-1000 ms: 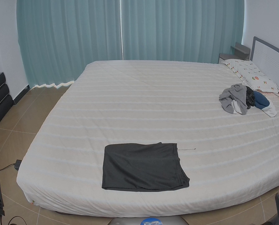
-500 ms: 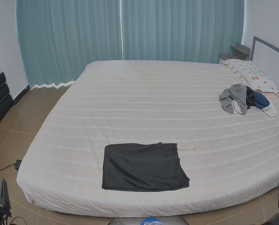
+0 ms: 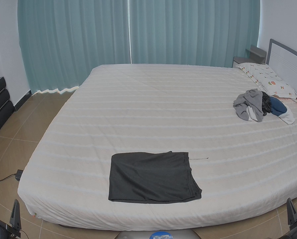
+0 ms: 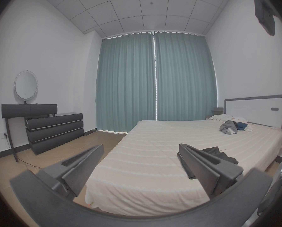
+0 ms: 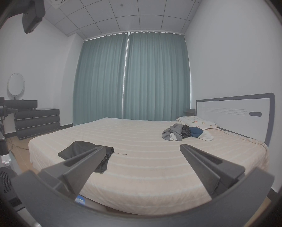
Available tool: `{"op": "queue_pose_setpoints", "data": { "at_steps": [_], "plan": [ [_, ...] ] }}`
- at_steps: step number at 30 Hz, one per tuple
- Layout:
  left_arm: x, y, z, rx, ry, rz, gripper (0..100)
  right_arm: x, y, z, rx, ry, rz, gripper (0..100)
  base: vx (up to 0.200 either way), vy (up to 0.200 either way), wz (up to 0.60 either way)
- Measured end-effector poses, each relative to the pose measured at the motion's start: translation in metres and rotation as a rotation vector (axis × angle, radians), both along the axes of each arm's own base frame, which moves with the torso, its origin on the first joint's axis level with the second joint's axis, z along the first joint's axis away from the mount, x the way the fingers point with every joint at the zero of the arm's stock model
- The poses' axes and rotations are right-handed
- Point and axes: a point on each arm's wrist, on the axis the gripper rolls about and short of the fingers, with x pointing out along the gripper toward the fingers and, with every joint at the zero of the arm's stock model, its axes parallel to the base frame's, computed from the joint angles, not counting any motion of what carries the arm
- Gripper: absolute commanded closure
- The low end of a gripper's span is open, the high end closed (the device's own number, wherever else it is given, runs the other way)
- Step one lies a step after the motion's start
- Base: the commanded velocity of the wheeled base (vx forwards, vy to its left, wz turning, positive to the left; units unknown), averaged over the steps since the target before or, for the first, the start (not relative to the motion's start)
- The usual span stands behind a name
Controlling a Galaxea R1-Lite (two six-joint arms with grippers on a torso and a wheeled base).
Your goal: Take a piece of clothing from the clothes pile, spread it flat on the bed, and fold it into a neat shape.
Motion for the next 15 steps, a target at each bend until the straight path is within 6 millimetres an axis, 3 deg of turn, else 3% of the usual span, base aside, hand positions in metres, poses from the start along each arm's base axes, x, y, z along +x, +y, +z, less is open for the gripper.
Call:
{"op": "queue_pose_setpoints", "data": {
  "at_steps": [5,15],
  "plan": [
    [0.0,0.0,-0.0002,-0.002,0.001,-0.002,0,0.0003,-0.0005,-0.0063,0.072,0.059,-0.025,0,0.0,0.0,0.0],
    [0.0005,-0.0029,-0.0053,-0.02,0.051,-0.128,0,0.0003,-0.0001,-0.0067,0.052,0.065,-0.011,0,0.0,0.0,0.0]
  ]
}}
